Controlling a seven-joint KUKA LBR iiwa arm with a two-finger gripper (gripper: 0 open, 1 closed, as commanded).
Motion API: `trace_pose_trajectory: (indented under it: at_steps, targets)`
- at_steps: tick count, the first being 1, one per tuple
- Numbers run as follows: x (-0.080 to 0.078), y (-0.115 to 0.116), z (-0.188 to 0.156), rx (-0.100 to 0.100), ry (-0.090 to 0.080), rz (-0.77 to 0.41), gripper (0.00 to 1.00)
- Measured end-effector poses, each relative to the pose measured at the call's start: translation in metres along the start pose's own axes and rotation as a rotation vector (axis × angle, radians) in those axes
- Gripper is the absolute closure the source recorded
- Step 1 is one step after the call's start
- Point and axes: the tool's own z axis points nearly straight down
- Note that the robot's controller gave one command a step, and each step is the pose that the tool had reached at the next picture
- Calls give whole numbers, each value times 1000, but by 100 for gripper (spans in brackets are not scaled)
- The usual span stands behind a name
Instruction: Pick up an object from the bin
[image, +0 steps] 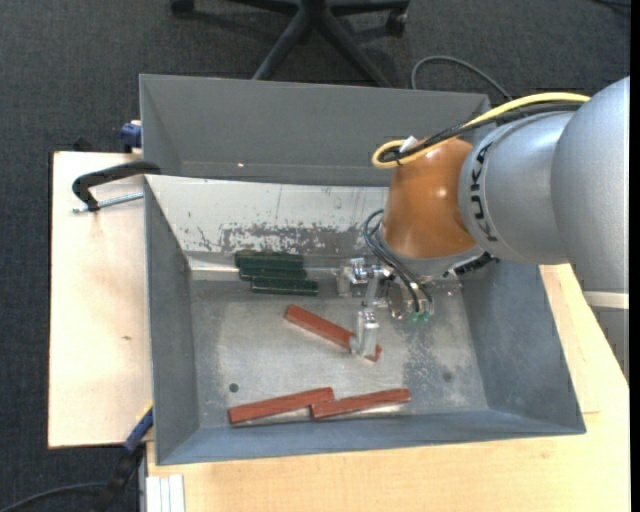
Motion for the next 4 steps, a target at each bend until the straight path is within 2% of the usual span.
trace_pose_trajectory:
  at_steps: [1, 2, 3, 4]
  targets:
    - [15, 53, -35, -1, -9, 40, 0]
    - [25, 49, -33, 2, -6, 357, 0]
    - [17, 61, -2, 1, -4, 481, 0]
    - [16, 61, -3, 3, -6, 480, 0]
